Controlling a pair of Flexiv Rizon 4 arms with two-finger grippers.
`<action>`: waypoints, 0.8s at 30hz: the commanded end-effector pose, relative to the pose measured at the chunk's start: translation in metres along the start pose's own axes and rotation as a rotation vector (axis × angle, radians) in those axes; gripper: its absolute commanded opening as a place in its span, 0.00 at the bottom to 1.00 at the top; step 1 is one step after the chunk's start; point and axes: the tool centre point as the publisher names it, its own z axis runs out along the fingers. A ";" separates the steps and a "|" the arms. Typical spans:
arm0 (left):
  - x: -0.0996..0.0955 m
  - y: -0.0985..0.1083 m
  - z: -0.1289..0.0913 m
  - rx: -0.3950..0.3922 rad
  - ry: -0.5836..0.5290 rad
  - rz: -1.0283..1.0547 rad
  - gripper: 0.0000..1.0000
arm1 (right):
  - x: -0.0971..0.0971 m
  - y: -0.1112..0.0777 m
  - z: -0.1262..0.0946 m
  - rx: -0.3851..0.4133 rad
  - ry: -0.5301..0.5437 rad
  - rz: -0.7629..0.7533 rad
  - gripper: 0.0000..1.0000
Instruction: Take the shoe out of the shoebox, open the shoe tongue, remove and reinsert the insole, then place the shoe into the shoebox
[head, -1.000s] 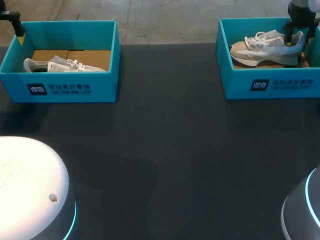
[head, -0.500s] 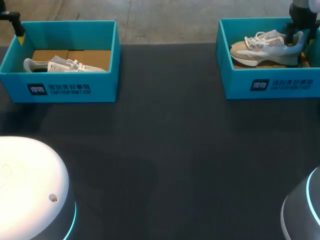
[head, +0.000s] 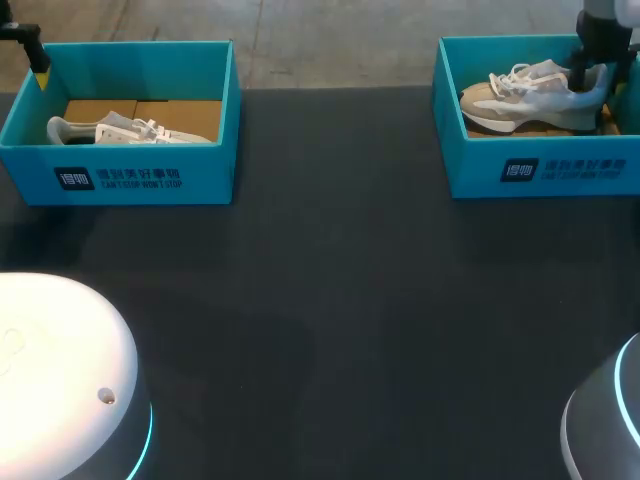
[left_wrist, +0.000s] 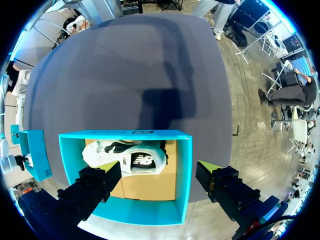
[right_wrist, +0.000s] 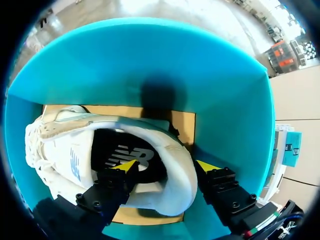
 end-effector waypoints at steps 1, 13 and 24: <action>0.000 0.000 -0.001 0.000 0.003 0.001 1.00 | -0.001 0.010 0.006 0.031 0.014 0.002 0.73; 0.000 0.000 -0.001 0.000 0.003 0.001 1.00 | 0.002 0.012 0.011 0.053 0.039 0.014 0.70; 0.000 0.000 -0.001 0.000 0.003 0.001 1.00 | 0.000 0.010 0.006 0.040 0.026 0.043 0.74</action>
